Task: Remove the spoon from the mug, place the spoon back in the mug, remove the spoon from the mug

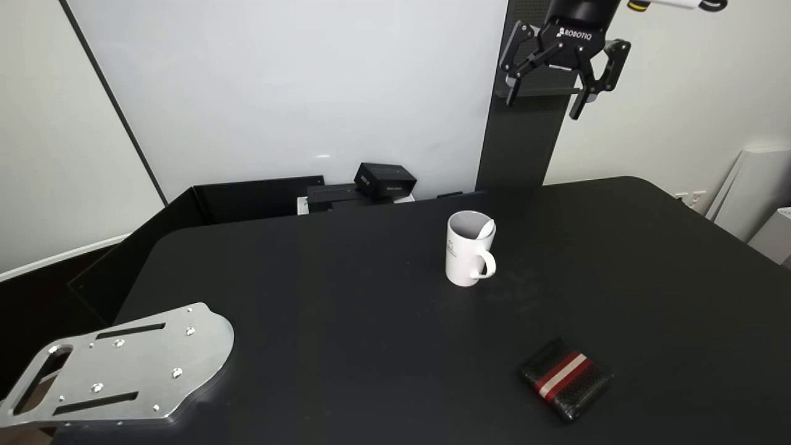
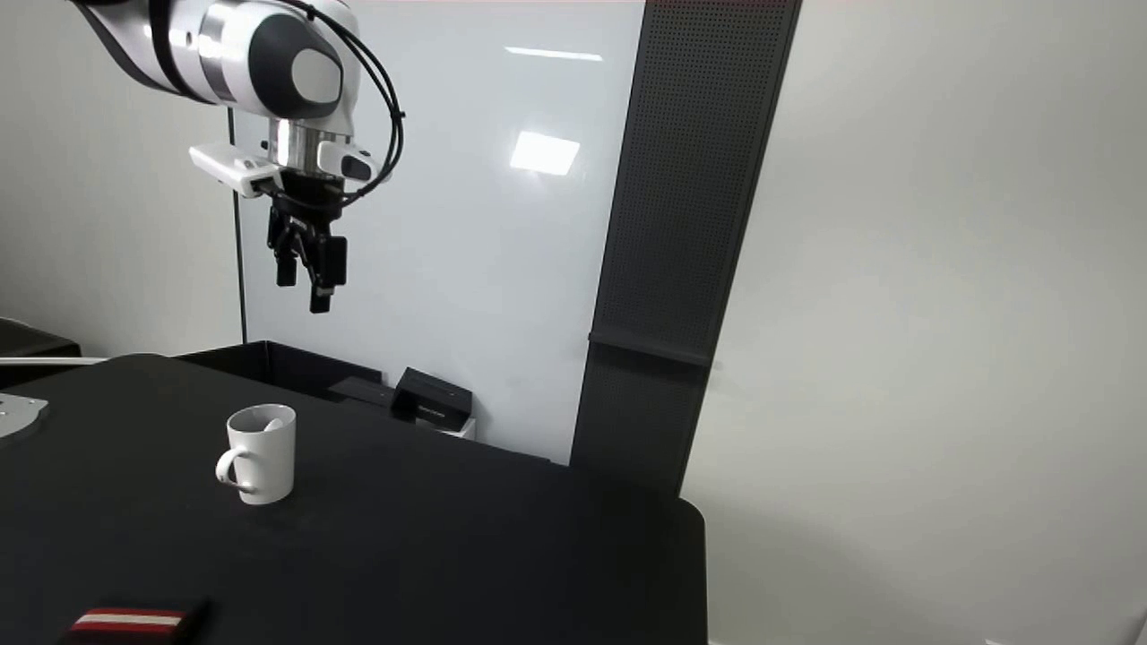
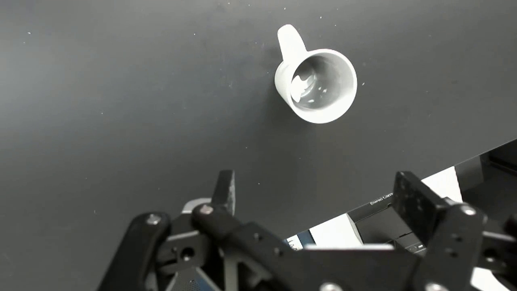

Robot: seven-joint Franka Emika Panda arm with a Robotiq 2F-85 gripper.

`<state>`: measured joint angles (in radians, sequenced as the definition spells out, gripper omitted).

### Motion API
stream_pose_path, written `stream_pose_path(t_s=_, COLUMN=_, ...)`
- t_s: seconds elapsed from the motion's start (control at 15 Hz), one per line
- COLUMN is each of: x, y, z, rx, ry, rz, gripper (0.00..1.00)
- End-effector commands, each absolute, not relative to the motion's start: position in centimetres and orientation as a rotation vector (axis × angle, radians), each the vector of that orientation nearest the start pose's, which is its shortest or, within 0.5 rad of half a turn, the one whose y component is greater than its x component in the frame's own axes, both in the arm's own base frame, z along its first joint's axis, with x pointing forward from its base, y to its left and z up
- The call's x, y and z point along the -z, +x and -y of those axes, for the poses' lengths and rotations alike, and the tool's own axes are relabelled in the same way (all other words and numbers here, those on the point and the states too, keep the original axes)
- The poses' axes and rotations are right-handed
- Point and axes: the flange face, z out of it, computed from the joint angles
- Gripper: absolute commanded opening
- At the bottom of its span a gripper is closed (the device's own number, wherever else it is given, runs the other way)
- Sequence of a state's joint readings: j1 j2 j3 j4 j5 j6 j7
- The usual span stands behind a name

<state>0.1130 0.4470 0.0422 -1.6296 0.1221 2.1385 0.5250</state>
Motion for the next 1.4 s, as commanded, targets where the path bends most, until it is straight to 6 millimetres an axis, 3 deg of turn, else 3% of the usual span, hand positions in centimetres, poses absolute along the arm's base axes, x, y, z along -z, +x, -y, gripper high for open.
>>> stream_pose_path(t_s=0.0, x=-34.2, y=67.2, z=-10.6, rx=0.004, ry=-2.907, rz=-0.654, gripper=1.00)
stream_pose_path(t_s=0.33, x=-29.8, y=66.6, z=-11.3, rx=-0.060, ry=-2.899, rz=-0.621, gripper=1.00)
stream_pose_path(t_s=0.73, x=-26.2, y=66.7, z=-11.6, rx=-0.042, ry=-2.927, rz=-0.560, gripper=1.00)
stream_pose_path(t_s=1.2, x=-25.7, y=66.7, z=-11.6, rx=-0.053, ry=-2.929, rz=-0.555, gripper=1.00)
stream_pose_path(t_s=1.33, x=-24.5, y=66.5, z=-11.6, rx=-0.079, ry=-2.919, rz=-0.559, gripper=1.00)
